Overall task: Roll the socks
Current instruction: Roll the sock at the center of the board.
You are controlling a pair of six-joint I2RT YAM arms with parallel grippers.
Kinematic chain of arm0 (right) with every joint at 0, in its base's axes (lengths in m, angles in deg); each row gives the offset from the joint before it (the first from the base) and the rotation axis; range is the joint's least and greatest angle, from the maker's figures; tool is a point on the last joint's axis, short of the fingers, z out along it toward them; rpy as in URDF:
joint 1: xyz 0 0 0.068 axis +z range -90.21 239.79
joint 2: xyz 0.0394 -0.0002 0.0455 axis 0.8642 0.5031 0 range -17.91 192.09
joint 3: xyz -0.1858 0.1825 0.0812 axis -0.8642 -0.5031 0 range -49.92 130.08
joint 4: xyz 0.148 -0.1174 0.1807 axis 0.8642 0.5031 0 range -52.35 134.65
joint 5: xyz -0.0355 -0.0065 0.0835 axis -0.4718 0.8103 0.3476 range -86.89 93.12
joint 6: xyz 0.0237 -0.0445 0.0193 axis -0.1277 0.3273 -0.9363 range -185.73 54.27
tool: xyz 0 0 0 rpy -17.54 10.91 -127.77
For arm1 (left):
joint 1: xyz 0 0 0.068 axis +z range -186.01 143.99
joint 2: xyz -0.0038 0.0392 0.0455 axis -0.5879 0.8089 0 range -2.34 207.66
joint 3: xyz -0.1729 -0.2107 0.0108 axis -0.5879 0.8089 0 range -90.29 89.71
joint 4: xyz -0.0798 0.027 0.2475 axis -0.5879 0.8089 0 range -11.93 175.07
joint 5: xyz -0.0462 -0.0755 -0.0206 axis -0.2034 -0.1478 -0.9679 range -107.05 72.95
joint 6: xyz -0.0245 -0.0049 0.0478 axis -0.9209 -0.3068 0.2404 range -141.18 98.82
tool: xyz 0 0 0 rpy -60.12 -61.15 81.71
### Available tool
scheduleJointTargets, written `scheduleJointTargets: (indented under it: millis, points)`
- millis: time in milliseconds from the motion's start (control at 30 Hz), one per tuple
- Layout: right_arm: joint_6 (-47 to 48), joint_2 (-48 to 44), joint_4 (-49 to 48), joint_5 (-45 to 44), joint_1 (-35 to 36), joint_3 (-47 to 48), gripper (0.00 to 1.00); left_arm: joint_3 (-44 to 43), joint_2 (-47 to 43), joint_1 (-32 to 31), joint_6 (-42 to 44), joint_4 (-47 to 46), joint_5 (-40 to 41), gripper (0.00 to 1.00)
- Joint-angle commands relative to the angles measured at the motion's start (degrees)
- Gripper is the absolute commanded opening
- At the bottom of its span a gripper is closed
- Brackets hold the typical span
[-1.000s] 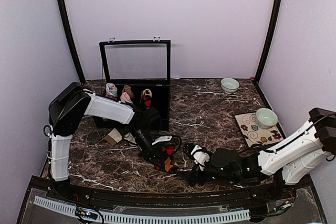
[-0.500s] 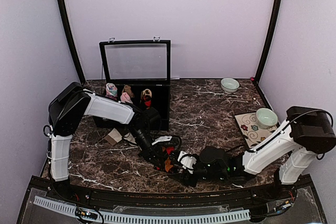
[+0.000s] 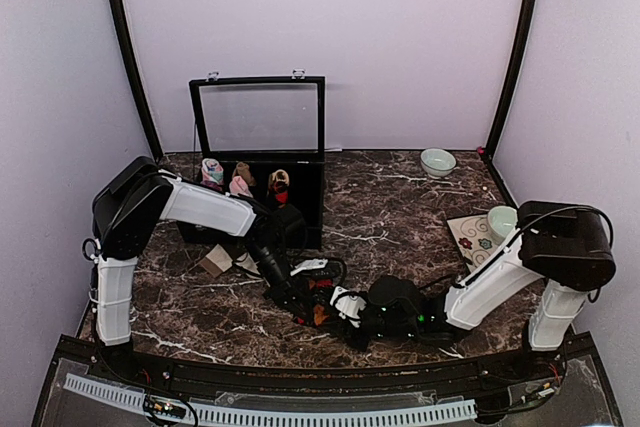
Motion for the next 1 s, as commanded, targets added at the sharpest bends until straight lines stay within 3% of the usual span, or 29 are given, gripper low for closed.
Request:
scheduleJointTargets:
  millis: [0,200,267,367,433,733,967]
  points:
    - [-0.6,1.7,-4.0,0.2,-1.0,0.8,0.27,1.8,0.6,0.1,0.0,3.3,8.2,0.02]
    - [-1.3,2.5,-4.0,1.2,-1.0,1.2,0.11,1.7,0.5,0.1,-0.2,3.1,8.2,0.07]
    - [-2.1,2.9,-3.2,1.4,-0.9,0.9,0.00,1.9,0.1,0.1,-1.1,2.3,10.0,0.18]
    - [-3.8,3.3,-2.6,2.0,-1.0,-0.4,0.00,3.0,-1.9,0.6,-3.3,-0.6,11.0,0.38]
    - [-5.4,3.5,-2.3,2.6,-1.0,-1.5,0.00,4.1,-3.8,1.2,-3.8,-2.0,11.1,0.45]
    - [-14.4,3.0,5.6,5.1,-1.5,-2.5,0.00,12.1,-14.2,1.4,-1.4,-8.3,14.1,0.47]
    - [-20.7,2.2,11.9,12.3,-3.4,-0.9,0.00,11.7,-15.5,1.4,0.4,-8.1,12.0,0.48]
